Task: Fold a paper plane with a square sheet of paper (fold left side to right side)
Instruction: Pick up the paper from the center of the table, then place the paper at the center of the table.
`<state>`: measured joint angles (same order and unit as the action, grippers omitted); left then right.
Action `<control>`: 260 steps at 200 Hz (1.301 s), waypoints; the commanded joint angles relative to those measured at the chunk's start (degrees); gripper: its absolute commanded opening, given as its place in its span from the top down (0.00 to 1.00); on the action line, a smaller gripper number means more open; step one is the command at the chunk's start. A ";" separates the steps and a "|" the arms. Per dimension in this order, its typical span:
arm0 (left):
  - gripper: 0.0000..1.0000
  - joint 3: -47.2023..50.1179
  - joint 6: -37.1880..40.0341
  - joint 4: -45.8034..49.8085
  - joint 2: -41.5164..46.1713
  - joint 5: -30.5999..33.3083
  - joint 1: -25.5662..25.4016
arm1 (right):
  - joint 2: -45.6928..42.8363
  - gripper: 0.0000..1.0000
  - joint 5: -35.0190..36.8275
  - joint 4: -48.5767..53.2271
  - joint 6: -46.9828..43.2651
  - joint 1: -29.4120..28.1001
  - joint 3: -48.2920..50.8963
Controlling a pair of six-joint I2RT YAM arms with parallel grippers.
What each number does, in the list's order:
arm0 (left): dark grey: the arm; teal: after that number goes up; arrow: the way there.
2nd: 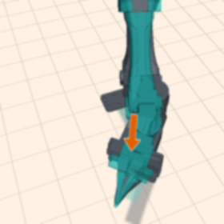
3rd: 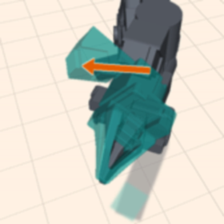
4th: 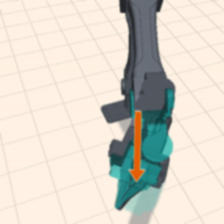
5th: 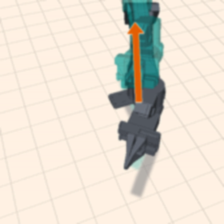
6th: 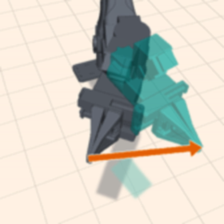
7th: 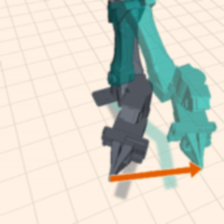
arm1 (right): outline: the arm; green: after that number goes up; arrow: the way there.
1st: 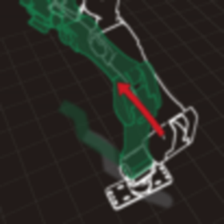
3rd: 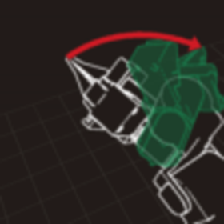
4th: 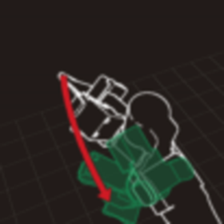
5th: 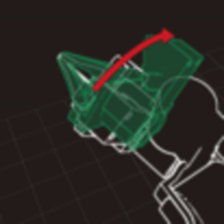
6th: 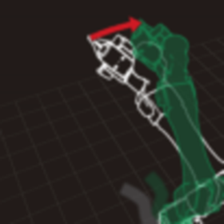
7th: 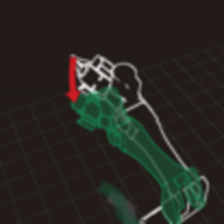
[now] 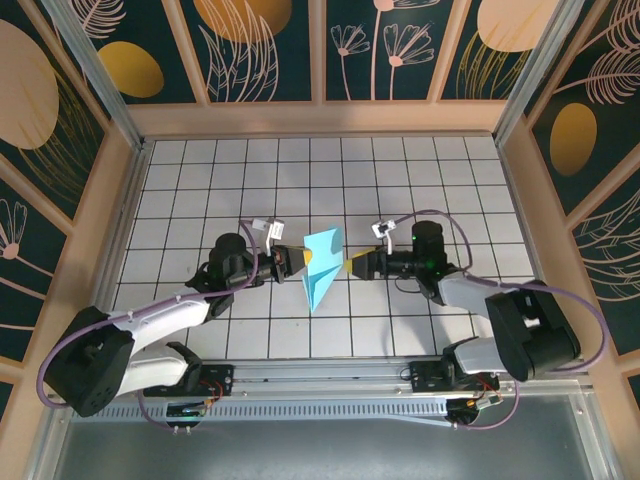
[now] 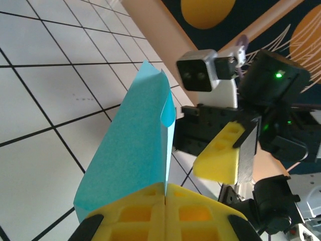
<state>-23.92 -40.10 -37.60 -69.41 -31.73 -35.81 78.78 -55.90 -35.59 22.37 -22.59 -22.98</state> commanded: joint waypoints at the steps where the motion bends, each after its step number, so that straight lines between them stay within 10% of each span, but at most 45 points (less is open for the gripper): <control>1: 1.00 0.92 -0.11 -4.04 0.42 -3.32 -0.33 | 3.89 0.20 -3.73 -9.42 -0.26 -2.47 -2.47; 172: 1.00 -0.77 -0.39 -0.71 -5.95 1.80 -0.33 | 5.39 0.52 -1.61 4.86 -5.84 -2.10 -10.15; 229: 1.00 -0.71 0.22 -0.25 -7.79 1.44 -0.33 | 8.07 0.86 2.61 8.09 -5.58 -2.04 -11.84; 260: 0.62 -0.52 1.58 3.09 -7.42 6.18 -0.32 | 11.17 1.00 5.65 11.45 -4.71 -2.31 -13.05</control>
<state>-23.68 -40.16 -36.93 -76.73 -29.30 -35.81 87.37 -53.80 -27.94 17.30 -24.84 -34.22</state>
